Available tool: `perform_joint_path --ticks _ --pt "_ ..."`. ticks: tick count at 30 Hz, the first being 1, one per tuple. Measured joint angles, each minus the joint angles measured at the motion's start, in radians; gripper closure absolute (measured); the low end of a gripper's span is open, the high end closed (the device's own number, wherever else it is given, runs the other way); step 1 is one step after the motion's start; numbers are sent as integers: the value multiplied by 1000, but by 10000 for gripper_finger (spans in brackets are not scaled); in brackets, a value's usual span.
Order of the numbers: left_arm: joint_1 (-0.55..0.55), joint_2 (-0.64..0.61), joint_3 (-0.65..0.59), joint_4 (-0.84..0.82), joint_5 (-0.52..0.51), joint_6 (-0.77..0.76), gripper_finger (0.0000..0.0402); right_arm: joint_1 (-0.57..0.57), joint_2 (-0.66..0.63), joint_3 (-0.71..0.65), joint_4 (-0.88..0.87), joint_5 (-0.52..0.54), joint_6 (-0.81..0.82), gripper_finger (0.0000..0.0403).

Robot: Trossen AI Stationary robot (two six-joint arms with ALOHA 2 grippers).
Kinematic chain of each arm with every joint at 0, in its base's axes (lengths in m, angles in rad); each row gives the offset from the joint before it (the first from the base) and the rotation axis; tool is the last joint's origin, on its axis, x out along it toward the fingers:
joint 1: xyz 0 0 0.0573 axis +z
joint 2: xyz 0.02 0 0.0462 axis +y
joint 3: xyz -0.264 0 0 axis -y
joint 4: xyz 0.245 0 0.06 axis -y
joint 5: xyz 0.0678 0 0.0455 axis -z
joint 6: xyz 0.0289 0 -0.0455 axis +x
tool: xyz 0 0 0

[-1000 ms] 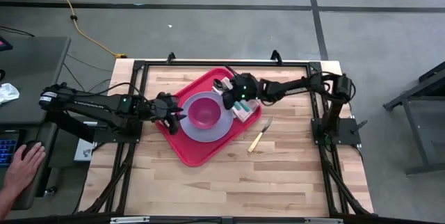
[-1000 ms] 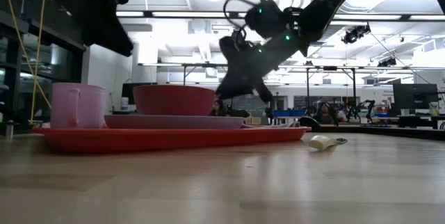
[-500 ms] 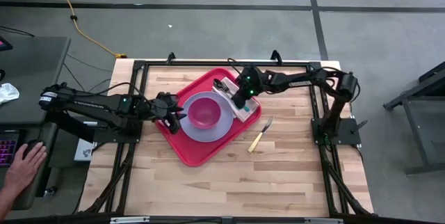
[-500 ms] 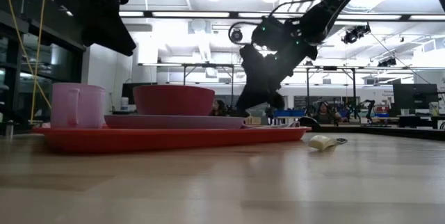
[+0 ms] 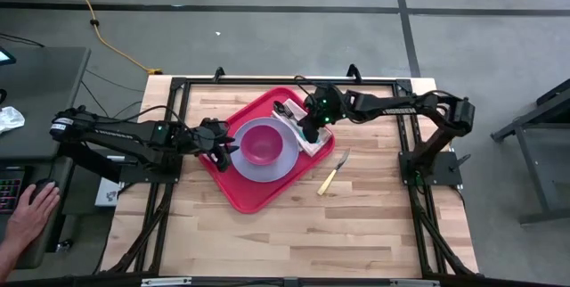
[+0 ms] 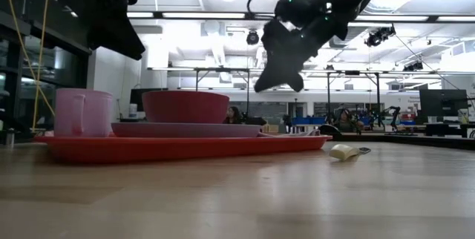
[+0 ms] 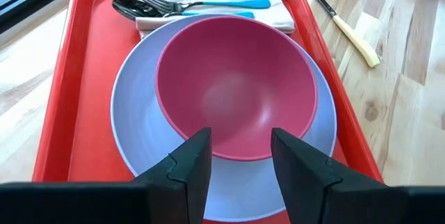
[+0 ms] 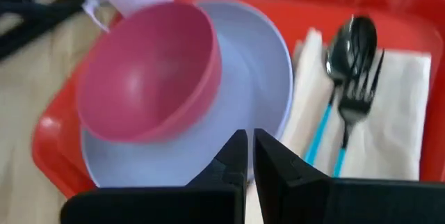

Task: Set up tray
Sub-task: Put the blue spoon on top of the brown table napkin to the left of the blue fork on the red serving tray

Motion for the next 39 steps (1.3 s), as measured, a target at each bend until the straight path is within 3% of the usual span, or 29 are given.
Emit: perform_joint_path --ticks 7,11,17,30,34,39 --pt "0 0 0 3 -1 -6 222 -3 -6 0 48 1 25 400" --pt "0 0 0 16 -1 -24 222 -6 -6 0 46 -2 -54 400" --pt "0 0 0 125 18 96 222 8 -16 0 35 39 -136 398" --pt "0 0 -4 270 109 203 222 32 -15 58 -113 144 -190 326" --pt "0 -8 -92 442 165 211 222 32 -15 121 -202 190 -218 311" --pt "0 -17 -171 562 204 181 222 23 -9 149 -258 168 -214 307"
